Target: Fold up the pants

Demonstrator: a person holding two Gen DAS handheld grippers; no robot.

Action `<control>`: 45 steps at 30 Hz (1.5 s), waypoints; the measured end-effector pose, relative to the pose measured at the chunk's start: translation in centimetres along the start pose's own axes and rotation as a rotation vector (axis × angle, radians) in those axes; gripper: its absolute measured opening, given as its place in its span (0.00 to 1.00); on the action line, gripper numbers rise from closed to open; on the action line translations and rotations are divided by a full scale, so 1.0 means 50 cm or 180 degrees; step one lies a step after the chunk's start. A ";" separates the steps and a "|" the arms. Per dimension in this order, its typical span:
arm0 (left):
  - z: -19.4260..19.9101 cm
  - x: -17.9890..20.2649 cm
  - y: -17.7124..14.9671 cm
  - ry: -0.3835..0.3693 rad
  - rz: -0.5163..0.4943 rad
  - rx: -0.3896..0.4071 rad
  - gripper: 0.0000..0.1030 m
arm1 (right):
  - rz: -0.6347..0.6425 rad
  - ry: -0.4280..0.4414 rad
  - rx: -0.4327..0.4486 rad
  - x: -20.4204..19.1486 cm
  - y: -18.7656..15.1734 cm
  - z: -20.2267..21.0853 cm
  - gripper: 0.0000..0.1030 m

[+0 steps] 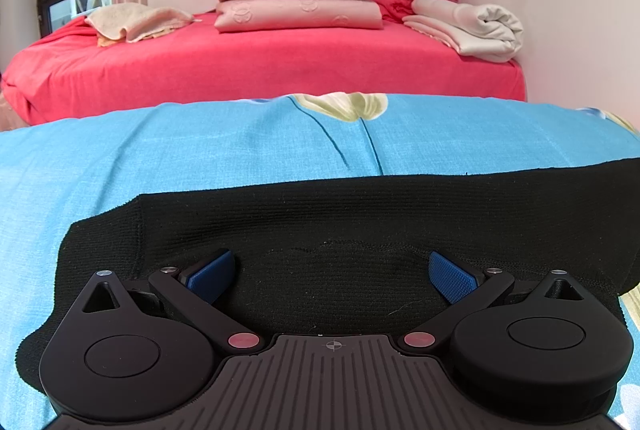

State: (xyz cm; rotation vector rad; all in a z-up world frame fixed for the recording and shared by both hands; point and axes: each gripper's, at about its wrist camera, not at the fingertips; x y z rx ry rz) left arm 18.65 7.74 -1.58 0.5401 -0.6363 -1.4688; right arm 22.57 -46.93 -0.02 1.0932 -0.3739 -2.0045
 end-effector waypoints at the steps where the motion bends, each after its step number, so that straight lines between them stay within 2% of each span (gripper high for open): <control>1: 0.000 0.000 0.000 -0.0002 0.0003 0.0002 1.00 | 0.0000 -0.0055 0.0013 -0.006 0.000 0.002 0.21; 3: 0.003 -0.002 0.000 -0.0019 0.0037 0.0024 1.00 | 0.0239 -0.0284 0.0112 -0.044 -0.008 0.015 0.21; 7: 0.021 -0.019 -0.002 -0.0043 0.0234 0.0165 1.00 | 0.1376 -0.0853 0.0635 -0.185 -0.076 0.065 0.21; 10: 0.032 -0.030 0.001 -0.0041 0.0352 0.0266 1.00 | 0.2529 -0.1133 0.1142 -0.312 -0.195 0.103 0.21; 13: 0.031 -0.033 0.003 0.0046 0.0375 0.0271 1.00 | 0.3754 -0.1104 0.1469 -0.410 -0.377 0.118 0.21; 14: 0.031 -0.034 0.003 0.0047 0.0380 0.0265 1.00 | 0.4145 -0.1047 0.1429 -0.427 -0.440 0.110 0.22; 16: 0.032 -0.035 0.002 0.0048 0.0387 0.0278 1.00 | 0.4992 -0.1013 0.1051 -0.442 -0.564 0.070 0.24; 17: 0.034 -0.035 0.001 0.0059 0.0382 0.0284 1.00 | 0.5434 -0.1025 0.0850 -0.435 -0.619 0.045 0.17; 18: 0.034 -0.034 0.000 0.0068 0.0369 0.0287 1.00 | 0.5819 -0.1089 0.0858 -0.423 -0.665 0.028 0.18; 19: 0.035 -0.033 0.000 0.0084 0.0358 0.0292 1.00 | 0.5922 -0.1200 0.1197 -0.420 -0.686 0.029 0.19; 20: 0.035 -0.032 0.000 0.0091 0.0356 0.0296 1.00 | 0.5910 -0.1248 0.1167 -0.429 -0.682 0.032 0.19; 22: 0.036 -0.030 0.002 0.0103 0.0349 0.0294 1.00 | 0.5665 -0.1153 0.0886 -0.449 -0.651 0.039 0.19; 23: 0.037 -0.029 0.002 0.0112 0.0345 0.0297 1.00 | 0.5569 -0.1160 0.0905 -0.455 -0.641 0.043 0.19; 25: 0.043 -0.026 0.003 0.0130 0.0343 0.0315 1.00 | 0.5472 -0.1297 0.1115 -0.466 -0.641 0.045 0.20; 27: 0.058 -0.025 0.004 0.0136 0.0365 0.0369 1.00 | 0.5381 -0.1274 0.1081 -0.471 -0.654 0.037 0.22; 29: 0.081 -0.025 0.007 0.0147 0.0402 0.0424 1.00 | 0.5593 -0.1395 0.0919 -0.466 -0.686 0.009 0.20; 31: 0.105 -0.018 0.015 0.0143 0.0403 0.0521 1.00 | 0.5708 -0.1483 0.1152 -0.461 -0.704 0.012 0.23; 33: 0.116 0.004 0.035 0.0113 0.0380 0.0530 1.00 | 0.5708 -0.1495 0.1187 -0.458 -0.700 0.018 0.37; 36: 0.107 0.069 0.065 -0.0066 0.0215 0.0470 1.00 | 0.5618 -0.1551 0.1265 -0.457 -0.686 0.018 0.51; 37: 0.092 0.096 0.073 -0.0103 0.0130 0.0392 1.00 | 0.5599 -0.1568 0.1291 -0.458 -0.682 0.019 0.54; 39: 0.041 0.147 0.077 -0.0109 -0.0048 0.0138 1.00 | 0.5517 -0.1585 0.1341 -0.457 -0.674 0.020 0.67; 41: -0.017 0.180 0.063 0.0031 -0.0182 -0.0133 1.00 | 0.5433 -0.1572 0.1362 -0.452 -0.666 0.024 0.77; 43: -0.027 0.175 0.038 0.0015 -0.0141 0.0060 1.00 | 0.5387 -0.1543 0.1361 -0.437 -0.648 0.035 0.82; 45: -0.024 0.161 0.035 -0.0090 -0.0078 0.0068 1.00 | 0.5327 -0.1529 0.1382 -0.410 -0.628 0.055 0.87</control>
Point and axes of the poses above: each gripper's, at about its wrist camera, not at the fingertips, and z roughly against the way its jaws point, x to its right, y to its top, and after that the axes turned 7 degrees about -x, right-handed
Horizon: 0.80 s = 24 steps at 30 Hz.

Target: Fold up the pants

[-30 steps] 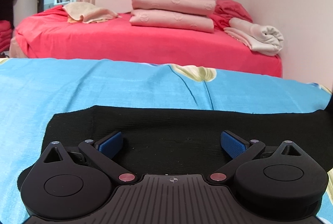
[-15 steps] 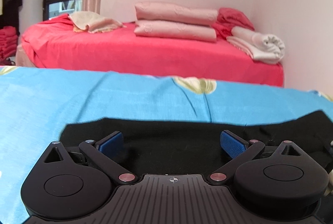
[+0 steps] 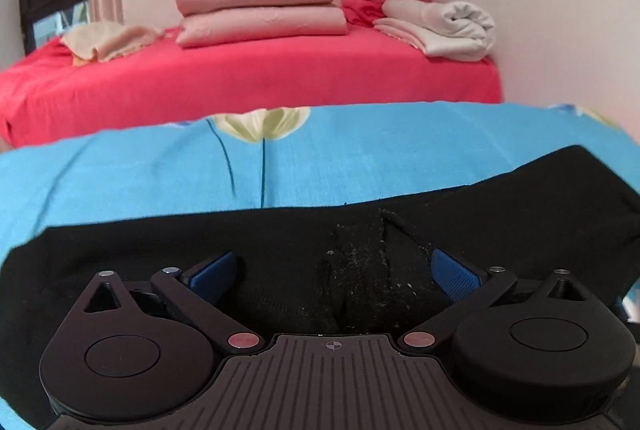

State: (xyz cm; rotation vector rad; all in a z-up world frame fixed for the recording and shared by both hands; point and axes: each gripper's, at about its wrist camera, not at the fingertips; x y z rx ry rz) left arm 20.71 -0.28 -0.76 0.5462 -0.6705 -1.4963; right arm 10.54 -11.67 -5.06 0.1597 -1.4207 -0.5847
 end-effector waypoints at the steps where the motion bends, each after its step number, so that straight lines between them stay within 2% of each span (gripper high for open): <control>1: 0.000 -0.004 0.000 -0.0023 0.0021 -0.0001 1.00 | -0.0028 -0.0014 -0.0009 0.012 -0.018 0.001 0.88; 4: 0.001 -0.001 -0.007 0.0009 -0.0013 0.0046 1.00 | -0.0119 -0.0081 -0.0127 0.051 -0.081 -0.010 0.91; 7: 0.000 -0.003 -0.006 0.0004 -0.0004 0.0060 1.00 | -0.0335 -0.0376 -0.0568 0.101 -0.148 -0.041 0.91; 8: -0.002 -0.005 -0.002 0.0008 0.0003 0.0061 1.00 | -0.0528 -0.0370 -0.0739 0.124 -0.167 -0.059 0.88; 9: -0.002 -0.004 -0.003 0.0015 0.0001 0.0065 1.00 | -0.0759 -0.0359 -0.0962 0.147 -0.180 -0.079 0.79; 10: -0.001 -0.002 -0.003 0.0022 -0.0004 0.0070 1.00 | -0.0978 -0.0351 -0.1143 0.167 -0.188 -0.095 0.75; 11: -0.001 -0.001 -0.003 0.0024 -0.0005 0.0075 1.00 | -0.1144 -0.0270 -0.1208 0.182 -0.189 -0.101 0.70; 13: 0.000 -0.002 -0.004 0.0019 0.0002 0.0076 1.00 | -0.1426 0.0083 -0.1031 0.198 -0.172 -0.090 0.71; 15: 0.001 -0.002 -0.006 0.0020 0.0005 0.0078 1.00 | -0.1387 0.0271 -0.0710 0.187 -0.141 -0.064 0.72; 17: 0.001 -0.003 -0.006 0.0020 0.0003 0.0078 1.00 | -0.1023 0.0003 -0.0533 0.150 -0.106 -0.058 0.72; 19: 0.002 -0.003 -0.007 0.0019 0.0002 0.0079 1.00 | -0.0824 -0.0104 -0.0526 0.140 -0.104 -0.074 0.72; 21: 0.002 -0.003 -0.007 0.0018 0.0004 0.0079 1.00 | -0.0986 -0.0295 -0.0805 0.164 -0.140 -0.140 0.71; 22: 0.002 -0.003 -0.007 0.0019 0.0002 0.0079 1.00 | -0.1151 -0.0380 -0.1076 0.184 -0.169 -0.176 0.68; 23: 0.002 -0.003 -0.007 0.0018 0.0003 0.0081 1.00 | -0.1351 -0.0376 -0.1345 0.209 -0.202 -0.197 0.58; 24: 0.002 -0.003 -0.007 0.0016 0.0005 0.0081 1.00 | -0.1598 -0.0332 -0.1608 0.235 -0.237 -0.213 0.53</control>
Point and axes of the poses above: each gripper's, at about its wrist camera, not at the fingertips, and z roughly against the way its jaws point, x to its right, y to its top, and after that the axes turned 7 degrees about -x, right-handed
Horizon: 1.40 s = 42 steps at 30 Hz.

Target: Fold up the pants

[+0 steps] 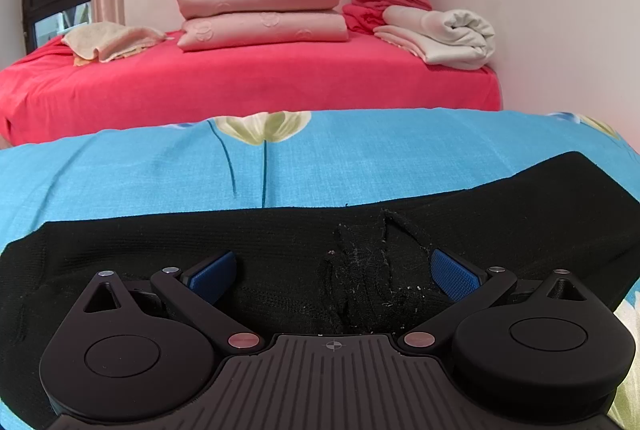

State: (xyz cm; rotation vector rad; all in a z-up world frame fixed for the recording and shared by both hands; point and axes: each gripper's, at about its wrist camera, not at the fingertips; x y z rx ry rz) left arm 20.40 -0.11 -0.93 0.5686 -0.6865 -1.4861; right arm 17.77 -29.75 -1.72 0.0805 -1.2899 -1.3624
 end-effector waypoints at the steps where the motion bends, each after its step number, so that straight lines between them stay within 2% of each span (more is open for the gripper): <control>1: 0.000 0.000 0.001 0.0001 0.0001 0.0000 1.00 | -0.0200 0.0071 -0.0167 0.029 -0.010 -0.018 0.53; 2: 0.000 0.001 0.001 0.0001 0.0003 0.0002 1.00 | -0.0385 0.0172 -0.0213 0.064 -0.028 -0.020 0.53; 5: 0.001 0.000 0.003 -0.0001 0.0013 0.0002 1.00 | -0.0572 0.0605 0.0083 0.101 -0.037 0.023 0.57; 10: 0.002 -0.001 0.003 -0.0007 0.0015 0.0002 1.00 | -0.0750 0.1724 0.0432 0.089 0.032 0.098 0.60; 13: 0.002 -0.001 0.003 -0.0009 0.0015 0.0001 1.00 | -0.0826 0.2311 0.0374 0.044 0.086 0.115 0.61; 15: 0.002 -0.001 0.003 -0.0013 0.0017 0.0000 1.00 | -0.0819 0.2557 0.0275 0.019 0.102 0.098 0.66; 16: 0.003 -0.001 0.003 -0.0017 0.0017 0.0000 1.00 | -0.0764 0.2531 0.0056 -0.002 0.097 0.076 0.66; 17: 0.003 -0.001 0.003 -0.0028 0.0019 0.0003 1.00 | -0.0742 0.2392 -0.0263 -0.021 0.098 0.044 0.70; 18: 0.004 -0.003 0.003 -0.0026 0.0022 0.0003 1.00 | -0.0923 0.2449 -0.0388 -0.020 0.111 0.000 0.71; 20: 0.007 -0.006 0.003 -0.0007 0.0049 0.0015 1.00 | -0.1346 0.2590 -0.0428 0.013 0.110 -0.008 0.69; 22: 0.014 -0.016 0.004 -0.0028 0.0126 0.0030 1.00 | -0.1481 0.2534 -0.0284 0.039 0.095 0.023 0.72; 23: 0.019 -0.022 0.006 -0.0057 0.0156 0.0032 1.00 | -0.1362 0.2567 -0.0282 0.034 0.098 0.025 0.74; 24: 0.028 -0.030 0.008 -0.0087 0.0188 0.0043 1.00 | -0.1113 0.2550 -0.0401 0.016 0.102 0.023 0.74; 25: 0.039 -0.040 0.009 -0.0123 0.0228 0.0057 1.00 | -0.0928 0.2458 -0.0457 0.004 0.088 0.039 0.75; 27: 0.065 -0.059 0.013 -0.0198 0.0279 0.0077 1.00 | -0.0854 0.2359 -0.0328 0.012 0.091 0.062 0.75; 30: 0.102 -0.089 0.013 -0.0074 0.0315 0.0099 1.00 | -0.0805 0.2098 -0.0072 0.027 0.108 0.114 0.74; 32: 0.126 -0.120 0.007 -0.0014 0.0342 0.0120 1.00 | -0.0624 0.2090 0.0163 0.023 0.112 0.164 0.74; 35: 0.147 -0.183 -0.007 0.0279 0.0414 0.0066 1.00 | -0.0107 0.2258 0.0599 -0.027 0.103 0.278 0.74; 39: 0.129 -0.292 -0.032 0.0745 0.0579 -0.0327 1.00 | 0.0805 0.2643 0.1081 -0.141 0.080 0.417 0.72; 40: 0.127 -0.324 -0.040 0.0813 0.0694 -0.0404 1.00 | 0.1014 0.2715 0.1170 -0.169 0.072 0.450 0.72; 42: 0.139 -0.389 -0.058 0.0704 0.0999 -0.0402 1.00 | 0.1448 0.2711 0.1421 -0.235 0.056 0.518 0.71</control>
Point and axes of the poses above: each gripper's, at about its wrist camera, not at the fingertips, and z roughly against the way its jaws point, x to its right, y to its top, and after that the axes turned 7 degrees about -x, right-handed
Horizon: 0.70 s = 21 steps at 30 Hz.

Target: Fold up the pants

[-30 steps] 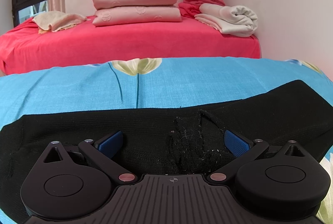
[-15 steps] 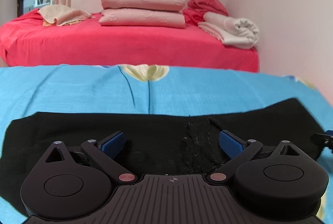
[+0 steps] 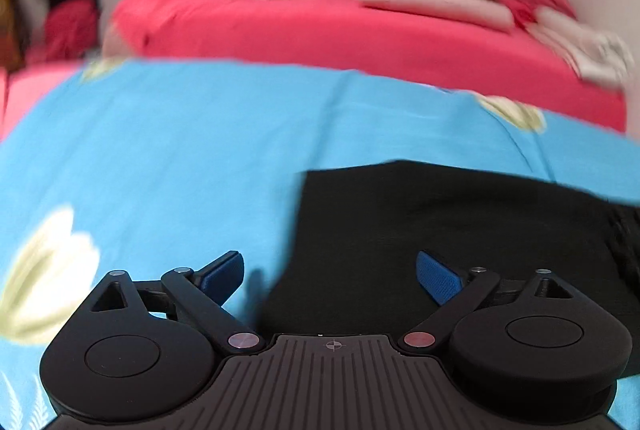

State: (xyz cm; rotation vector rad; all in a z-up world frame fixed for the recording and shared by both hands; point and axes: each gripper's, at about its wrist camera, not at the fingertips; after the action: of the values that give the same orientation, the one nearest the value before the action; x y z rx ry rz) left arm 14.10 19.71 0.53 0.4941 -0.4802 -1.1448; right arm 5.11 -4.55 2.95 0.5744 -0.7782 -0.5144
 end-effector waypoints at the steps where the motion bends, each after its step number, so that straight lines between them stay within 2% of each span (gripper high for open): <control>1: 0.001 -0.032 0.000 -0.0117 0.0173 -0.0011 1.00 | 0.0234 -0.0020 0.0032 -0.041 0.017 -0.006 0.71; 3: -0.002 -0.075 0.001 -0.0229 0.0417 -0.0024 1.00 | 0.0686 -0.0100 0.0101 -0.119 0.046 -0.026 0.69; 5: -0.004 -0.093 0.005 -0.0126 0.0473 0.0023 1.00 | 0.1005 -0.0161 0.0093 -0.181 0.074 -0.061 0.67; 7: -0.002 -0.108 0.012 0.0017 0.0507 0.0088 1.00 | 0.1194 -0.0201 0.0070 -0.224 0.098 -0.096 0.60; 8: 0.001 -0.118 0.016 0.0062 0.0541 0.0129 1.00 | 0.1225 -0.0240 0.0084 -0.237 0.112 -0.110 0.57; 12: 0.011 -0.158 0.024 0.0086 0.0787 0.0210 1.00 | 0.1205 -0.0281 -0.0006 -0.265 0.164 -0.167 0.58; 16: 0.014 -0.176 0.023 0.0064 0.0947 0.0223 1.00 | 0.1249 -0.0439 0.0065 -0.288 0.187 -0.202 0.56; 17: 0.016 -0.178 0.023 0.0043 0.0940 0.0224 1.00 | 0.1233 -0.0402 0.0079 -0.285 0.189 -0.207 0.41; 18: 0.019 -0.177 0.023 0.0018 0.0907 0.0235 1.00 | 0.1158 -0.0296 0.0022 -0.277 0.194 -0.209 0.16; 19: 0.023 -0.176 0.024 -0.0008 0.0850 0.0260 1.00 | 0.1021 -0.0147 -0.0048 -0.259 0.197 -0.216 0.17; 21: 0.041 -0.178 0.027 -0.0107 0.0681 0.0397 1.00 | 0.0587 0.0087 -0.0015 -0.207 0.204 -0.199 0.17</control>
State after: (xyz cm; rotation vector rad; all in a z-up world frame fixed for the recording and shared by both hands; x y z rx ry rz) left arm 10.84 28.23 2.02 0.5188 -0.6211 -0.9225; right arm 8.65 12.16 -1.38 0.4986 -0.7950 -0.3378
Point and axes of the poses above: each gripper's, at about its wrist camera, not at the fingertips, and z roughly against the way its jaws point, x to its right, y to its top, and after that the axes turned 7 degrees about -x, right-handed
